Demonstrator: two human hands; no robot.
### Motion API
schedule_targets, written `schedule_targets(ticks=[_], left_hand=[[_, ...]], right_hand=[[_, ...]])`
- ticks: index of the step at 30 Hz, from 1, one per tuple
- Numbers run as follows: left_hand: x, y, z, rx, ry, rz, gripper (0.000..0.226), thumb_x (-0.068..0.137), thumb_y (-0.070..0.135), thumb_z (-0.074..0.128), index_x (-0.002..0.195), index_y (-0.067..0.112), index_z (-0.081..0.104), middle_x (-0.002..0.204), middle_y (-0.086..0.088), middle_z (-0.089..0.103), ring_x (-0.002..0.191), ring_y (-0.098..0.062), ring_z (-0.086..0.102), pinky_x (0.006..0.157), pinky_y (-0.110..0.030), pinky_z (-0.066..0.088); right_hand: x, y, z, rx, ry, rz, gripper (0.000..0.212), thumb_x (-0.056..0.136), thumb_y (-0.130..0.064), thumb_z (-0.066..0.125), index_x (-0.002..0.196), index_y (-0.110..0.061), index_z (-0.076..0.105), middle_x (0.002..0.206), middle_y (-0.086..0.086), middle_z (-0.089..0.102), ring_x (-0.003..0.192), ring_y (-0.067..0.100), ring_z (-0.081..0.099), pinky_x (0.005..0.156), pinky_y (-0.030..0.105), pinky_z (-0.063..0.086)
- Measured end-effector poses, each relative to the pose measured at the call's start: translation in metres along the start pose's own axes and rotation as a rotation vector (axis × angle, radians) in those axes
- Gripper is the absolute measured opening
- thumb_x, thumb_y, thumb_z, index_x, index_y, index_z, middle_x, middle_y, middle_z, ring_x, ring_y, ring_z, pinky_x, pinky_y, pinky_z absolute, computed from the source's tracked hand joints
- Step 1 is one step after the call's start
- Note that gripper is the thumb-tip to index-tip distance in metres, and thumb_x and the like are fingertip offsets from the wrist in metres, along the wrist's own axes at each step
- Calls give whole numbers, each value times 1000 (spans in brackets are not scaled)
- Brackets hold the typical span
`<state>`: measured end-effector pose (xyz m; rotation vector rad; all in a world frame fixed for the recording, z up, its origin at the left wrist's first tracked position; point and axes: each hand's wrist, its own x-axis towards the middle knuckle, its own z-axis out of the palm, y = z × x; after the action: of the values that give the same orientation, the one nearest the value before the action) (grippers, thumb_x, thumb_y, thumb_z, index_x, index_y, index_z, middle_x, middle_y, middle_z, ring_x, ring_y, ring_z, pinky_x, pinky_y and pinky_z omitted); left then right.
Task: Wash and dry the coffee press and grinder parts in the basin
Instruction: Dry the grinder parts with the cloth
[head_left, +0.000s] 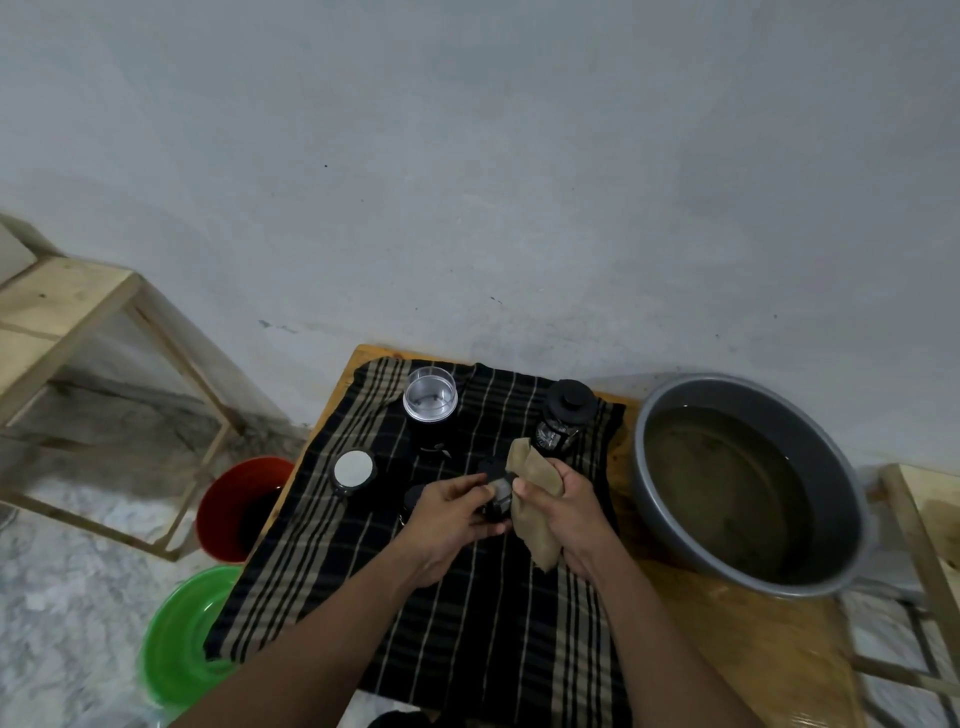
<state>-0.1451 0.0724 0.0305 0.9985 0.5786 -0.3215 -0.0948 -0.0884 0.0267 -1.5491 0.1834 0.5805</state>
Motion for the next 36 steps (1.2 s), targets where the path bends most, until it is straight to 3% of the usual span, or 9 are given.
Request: schedule_targets(ticks=[6, 11, 14, 20, 27, 31, 34, 36], left_hand=[[0, -6, -1, -135, 0, -12, 31, 96, 1, 62, 126, -3, 59, 112, -21, 74, 101, -33, 73, 81, -38, 62], [0, 2, -3, 155, 35, 95, 45, 86, -7, 71, 127, 10, 64, 116, -9, 72, 109, -22, 70, 92, -35, 59], [-1, 6, -4, 115, 32, 95, 41, 86, -3, 74, 122, 16, 68, 115, -7, 75, 112, -23, 70, 100, -38, 55], [0, 3, 2, -6, 112, 90, 30, 90, -1, 69, 119, 6, 69, 112, -13, 76, 105, -25, 73, 86, -38, 59], [-3, 5, 0, -94, 80, 75, 33, 92, -8, 62, 124, -1, 63, 117, -19, 72, 111, -32, 70, 88, -40, 60], [-5, 10, -2, -69, -14, 18, 54, 87, -16, 64, 136, 4, 51, 127, -18, 68, 116, -30, 68, 93, -39, 59], [-3, 9, -4, 210, -31, 86, 92, 72, -13, 81, 144, 26, 39, 126, -10, 68, 114, -24, 69, 95, -37, 58], [0, 6, -3, 353, -3, 142, 104, 64, -6, 90, 149, 25, 39, 124, -6, 69, 115, -22, 67, 97, -38, 57]], right_hand=[[4, -3, 1, -34, 15, -12, 24, 89, -17, 75, 111, -24, 68, 107, 5, 75, 98, 22, 71, 79, 35, 59], [5, -2, -1, -120, 33, -22, 24, 83, -28, 81, 104, -26, 71, 102, 0, 76, 96, 20, 72, 84, 40, 61], [3, -1, -2, -88, 40, -32, 21, 84, -21, 81, 102, -23, 71, 100, 1, 75, 95, 19, 71, 80, 35, 59], [4, 3, -2, -79, 47, -44, 15, 85, -19, 80, 97, -25, 72, 98, 1, 76, 97, 25, 71, 83, 41, 59], [3, 2, -6, -12, 61, 0, 17, 85, -23, 80, 100, -26, 72, 103, 4, 75, 101, 29, 70, 89, 49, 59], [4, 1, -9, 154, 78, 94, 28, 89, -19, 76, 116, -19, 67, 111, 11, 75, 105, 32, 71, 85, 48, 60], [3, 3, -9, 279, 63, 178, 33, 93, -20, 71, 125, -19, 62, 113, 12, 75, 107, 34, 70, 85, 53, 60], [2, 2, -8, 340, 47, 222, 31, 96, -18, 67, 126, -16, 62, 113, 15, 75, 108, 36, 70, 87, 55, 59]])
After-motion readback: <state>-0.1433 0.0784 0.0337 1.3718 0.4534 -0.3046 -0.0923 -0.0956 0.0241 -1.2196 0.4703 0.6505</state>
